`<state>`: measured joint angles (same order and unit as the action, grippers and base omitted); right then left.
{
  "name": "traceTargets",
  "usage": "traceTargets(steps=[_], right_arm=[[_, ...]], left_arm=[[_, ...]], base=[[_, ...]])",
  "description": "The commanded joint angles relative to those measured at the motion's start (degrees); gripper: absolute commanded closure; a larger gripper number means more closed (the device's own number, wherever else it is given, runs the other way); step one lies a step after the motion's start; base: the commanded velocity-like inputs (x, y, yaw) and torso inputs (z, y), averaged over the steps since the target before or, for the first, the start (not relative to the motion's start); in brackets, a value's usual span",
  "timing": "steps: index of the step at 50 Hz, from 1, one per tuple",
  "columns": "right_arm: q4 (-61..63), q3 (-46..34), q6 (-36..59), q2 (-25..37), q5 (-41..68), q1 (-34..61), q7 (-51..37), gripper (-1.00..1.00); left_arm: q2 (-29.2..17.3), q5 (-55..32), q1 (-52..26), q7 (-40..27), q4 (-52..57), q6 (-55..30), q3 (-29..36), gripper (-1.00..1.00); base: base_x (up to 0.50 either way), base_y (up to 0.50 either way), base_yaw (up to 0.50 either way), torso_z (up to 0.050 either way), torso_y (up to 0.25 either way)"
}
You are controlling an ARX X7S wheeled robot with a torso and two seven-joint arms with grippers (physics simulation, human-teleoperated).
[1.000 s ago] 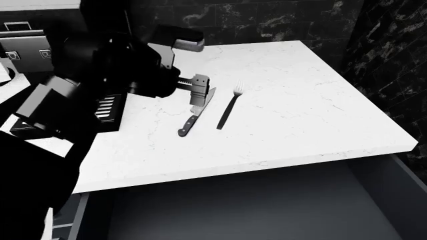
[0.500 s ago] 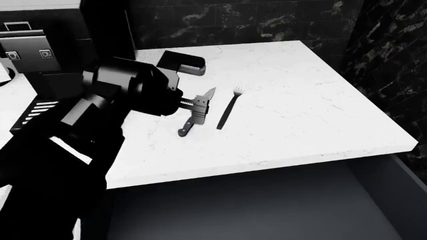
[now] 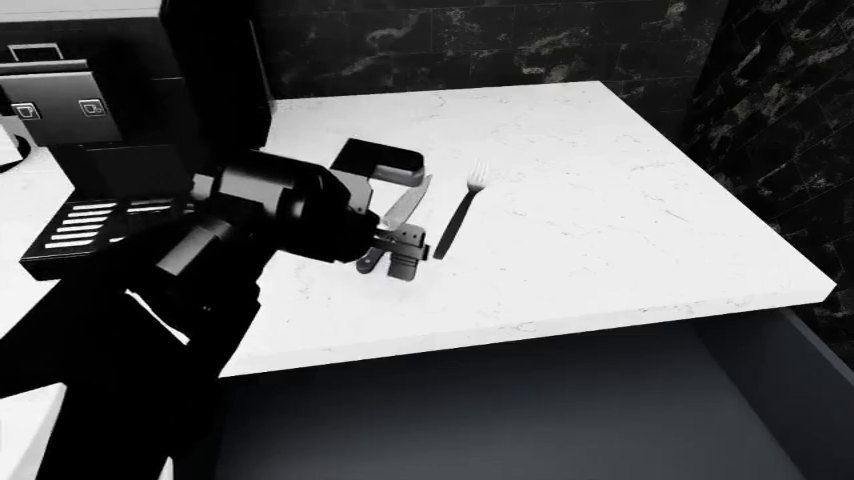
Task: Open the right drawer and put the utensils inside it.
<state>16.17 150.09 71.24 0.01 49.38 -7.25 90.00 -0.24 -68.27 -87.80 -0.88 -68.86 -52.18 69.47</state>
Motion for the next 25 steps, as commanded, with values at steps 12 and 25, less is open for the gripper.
traceTargets(steps=[12, 25], right_arm=[[-0.5, -0.5, -0.1, 0.0, 0.0, -0.2, 0.0, -1.0], [-0.6, -0.7, 0.0, 0.0, 0.0, -0.4, 0.0, -1.0]], left_arm=[[0.2, -11.6, 1.6, -0.5, -1.5, 2.7, 10.5, 1.0], [0.2, -16.9, 1.6, -5.5, -4.6, 3.0, 12.3, 1.0]], base=[[0.0, 0.0, 0.0, 0.0, 0.0], [0.0, 0.0, 0.0, 0.0, 0.0]])
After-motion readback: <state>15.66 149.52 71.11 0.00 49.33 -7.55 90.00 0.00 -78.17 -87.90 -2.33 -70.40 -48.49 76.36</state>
